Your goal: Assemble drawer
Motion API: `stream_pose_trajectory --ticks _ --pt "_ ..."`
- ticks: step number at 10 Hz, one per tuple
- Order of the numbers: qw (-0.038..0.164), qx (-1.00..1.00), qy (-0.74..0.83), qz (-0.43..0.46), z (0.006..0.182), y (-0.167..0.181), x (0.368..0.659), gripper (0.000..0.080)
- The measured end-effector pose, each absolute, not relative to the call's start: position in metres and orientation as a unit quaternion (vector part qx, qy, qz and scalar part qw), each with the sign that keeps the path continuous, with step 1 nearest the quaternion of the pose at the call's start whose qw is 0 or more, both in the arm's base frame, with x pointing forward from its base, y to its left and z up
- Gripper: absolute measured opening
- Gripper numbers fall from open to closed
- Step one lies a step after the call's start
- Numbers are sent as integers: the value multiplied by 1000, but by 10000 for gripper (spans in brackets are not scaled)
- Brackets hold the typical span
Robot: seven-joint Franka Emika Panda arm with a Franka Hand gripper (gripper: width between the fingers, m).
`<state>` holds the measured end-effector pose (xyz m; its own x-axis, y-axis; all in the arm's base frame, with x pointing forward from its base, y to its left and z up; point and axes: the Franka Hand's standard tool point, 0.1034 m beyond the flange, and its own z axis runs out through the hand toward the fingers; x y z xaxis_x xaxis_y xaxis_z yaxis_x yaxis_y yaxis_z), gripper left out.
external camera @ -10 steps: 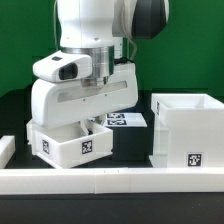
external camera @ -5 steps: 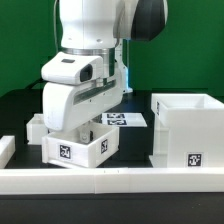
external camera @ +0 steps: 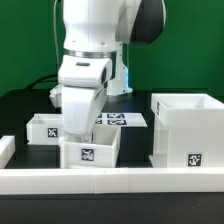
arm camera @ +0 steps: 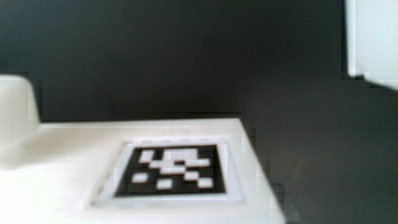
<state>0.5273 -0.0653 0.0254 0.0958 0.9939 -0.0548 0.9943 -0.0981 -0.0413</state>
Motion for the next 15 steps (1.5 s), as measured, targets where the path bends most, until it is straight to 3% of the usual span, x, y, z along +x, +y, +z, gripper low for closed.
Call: stream_pose_trajectory --ticks 3,9,13,15 --pt "3 743 669 -35 25 -67 527 42" --pt "-6 746 665 -38 18 -34 536 42" --pt "-1 741 671 -32 12 -40 534 42" --pt "1 734 678 -27 13 -26 538 42"
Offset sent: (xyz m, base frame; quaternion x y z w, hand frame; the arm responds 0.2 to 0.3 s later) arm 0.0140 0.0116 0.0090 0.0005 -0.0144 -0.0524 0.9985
